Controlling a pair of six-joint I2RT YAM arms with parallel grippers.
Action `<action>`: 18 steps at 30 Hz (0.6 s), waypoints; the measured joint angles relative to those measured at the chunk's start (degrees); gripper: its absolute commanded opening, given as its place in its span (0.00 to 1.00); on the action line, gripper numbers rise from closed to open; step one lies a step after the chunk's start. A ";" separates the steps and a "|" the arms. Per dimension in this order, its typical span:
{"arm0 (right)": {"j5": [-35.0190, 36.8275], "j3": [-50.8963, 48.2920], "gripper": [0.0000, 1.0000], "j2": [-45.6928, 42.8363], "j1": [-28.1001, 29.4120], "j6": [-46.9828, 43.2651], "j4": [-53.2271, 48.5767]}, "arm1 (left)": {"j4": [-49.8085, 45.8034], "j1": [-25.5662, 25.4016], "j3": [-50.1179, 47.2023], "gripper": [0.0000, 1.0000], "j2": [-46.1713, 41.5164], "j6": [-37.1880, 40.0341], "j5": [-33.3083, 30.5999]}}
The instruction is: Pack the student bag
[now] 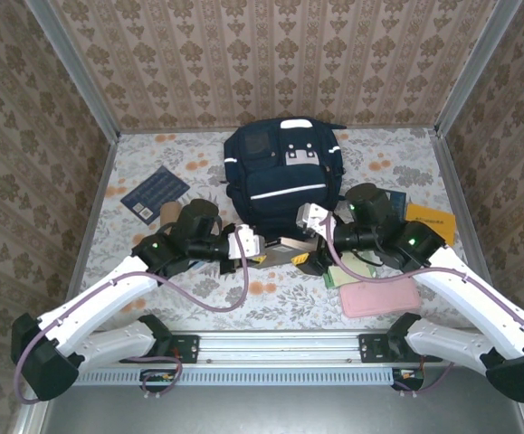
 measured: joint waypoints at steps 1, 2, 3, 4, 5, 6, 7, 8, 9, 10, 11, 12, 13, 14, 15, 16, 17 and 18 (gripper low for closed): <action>0.00 0.00 0.80 0.59 0.24 -0.04 0.02 | 0.00 -0.07 0.00 0.00 -0.17 0.02 0.02; 0.02 0.00 0.79 1.16 0.46 -0.09 0.04 | 0.00 -0.24 0.00 0.00 -0.42 0.04 0.15; 0.07 0.00 0.77 1.64 0.66 -0.22 0.13 | 0.00 -0.39 0.00 0.00 -0.63 0.13 0.22; 0.07 0.00 0.74 1.97 0.76 -0.33 0.24 | 0.00 -0.52 0.00 0.00 -0.81 0.20 0.24; 0.11 0.00 0.70 2.21 0.76 -0.50 0.46 | 0.00 -0.76 0.00 0.00 -0.96 0.24 0.26; 0.15 0.00 0.65 2.34 0.79 -0.72 0.68 | 0.00 -0.83 0.00 0.00 -1.11 0.39 0.44; 0.24 0.00 0.61 2.43 0.81 -0.76 0.83 | -0.02 -0.96 0.00 0.00 -1.22 0.46 0.55; 0.31 0.00 0.59 2.49 0.81 -0.94 1.03 | -0.02 -1.07 0.00 0.00 -1.27 0.61 0.63; 0.28 0.00 0.56 2.64 0.85 -1.01 1.16 | -0.02 -1.14 0.00 0.00 -1.31 0.70 0.63; 0.28 0.00 0.52 2.80 1.01 -0.96 1.22 | -0.09 -1.11 0.00 0.00 -1.31 0.79 0.61; 0.24 0.00 0.46 3.04 1.22 -0.94 1.27 | -0.17 -1.11 0.00 0.00 -1.31 0.81 0.57; 0.20 0.00 0.42 3.37 1.55 -1.09 1.29 | -0.24 -1.11 0.00 0.00 -1.31 0.83 0.50; 0.15 -0.02 0.38 3.67 1.77 -0.92 1.27 | -0.28 -1.11 0.00 0.00 -1.31 0.83 0.46; 0.02 -0.02 0.28 4.04 2.08 -1.01 1.27 | -0.42 -1.11 0.00 0.00 -1.31 0.81 0.39; -0.13 -0.04 0.17 4.35 2.34 -1.01 1.27 | -0.52 -1.09 0.00 0.00 -1.31 0.81 0.24; -0.20 -0.09 0.04 4.52 2.45 -1.29 1.27 | -0.74 -1.07 0.00 0.00 -1.31 0.76 0.04; -0.33 -0.15 0.00 4.61 2.54 -1.73 1.33 | -0.98 -1.03 0.00 0.00 -1.31 0.52 -0.26; -0.33 -0.28 0.00 4.59 2.58 -1.60 1.31 | -1.29 -0.96 0.00 0.00 -1.31 0.17 -0.44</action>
